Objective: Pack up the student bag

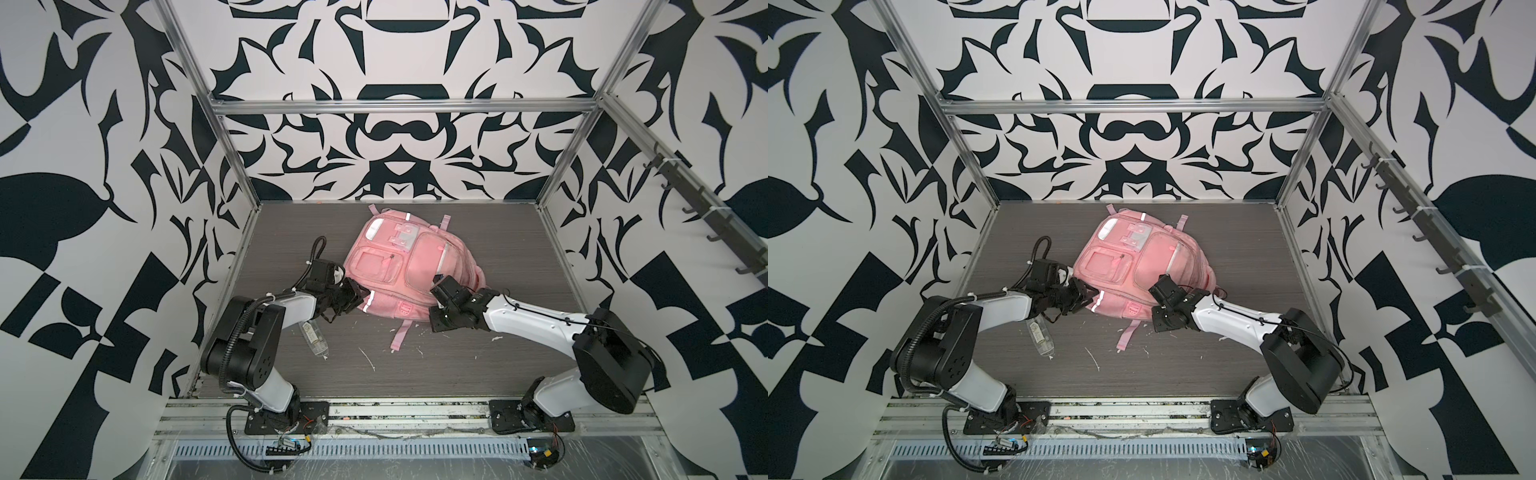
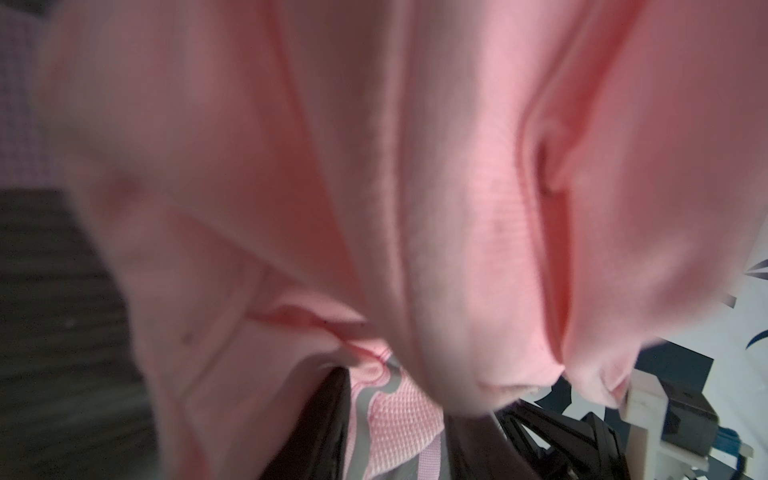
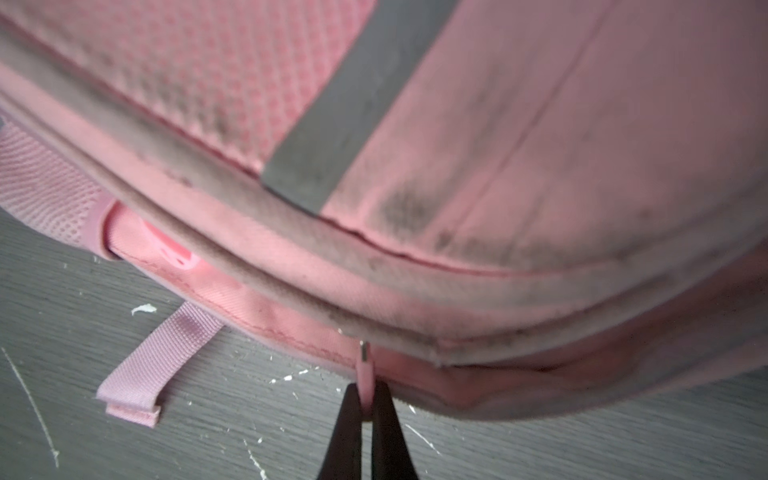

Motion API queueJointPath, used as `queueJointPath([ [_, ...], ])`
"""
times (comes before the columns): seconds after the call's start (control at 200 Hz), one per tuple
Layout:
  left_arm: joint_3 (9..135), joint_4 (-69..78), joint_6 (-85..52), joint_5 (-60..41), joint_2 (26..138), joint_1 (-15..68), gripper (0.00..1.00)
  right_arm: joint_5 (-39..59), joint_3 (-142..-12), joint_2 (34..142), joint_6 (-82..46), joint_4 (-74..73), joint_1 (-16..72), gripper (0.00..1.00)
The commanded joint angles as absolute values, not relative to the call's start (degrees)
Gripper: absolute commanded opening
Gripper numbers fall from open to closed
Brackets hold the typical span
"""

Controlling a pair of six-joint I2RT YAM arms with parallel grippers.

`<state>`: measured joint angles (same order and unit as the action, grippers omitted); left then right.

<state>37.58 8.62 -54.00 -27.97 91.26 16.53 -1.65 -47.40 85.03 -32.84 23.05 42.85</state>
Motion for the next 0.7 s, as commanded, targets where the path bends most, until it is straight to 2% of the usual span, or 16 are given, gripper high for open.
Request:
queueJointPath([
  [0.0, 40.0, 6.3, -53.3, -24.8, 92.6, 14.2, 0.42, -1.6, -49.4, 85.6, -33.7, 23.3, 43.3, 0.00],
  [0.25, 48.3, 5.5, -52.9, -25.8, 97.4, 11.4, 0.43, -1.4, -54.7, 90.1, -35.0, 21.6, 47.7, 0.00],
  [0.47, 54.0, 6.0, -54.2, -27.0, 101.4, 10.9, 0.43, -0.9, -64.8, 97.7, -35.6, 20.5, 53.0, 0.00],
  [0.695, 50.9, 3.6, -51.7, -27.5, 95.1, 11.1, 0.50, 1.5, -69.4, 101.8, -35.5, 19.3, 54.6, 0.00],
])
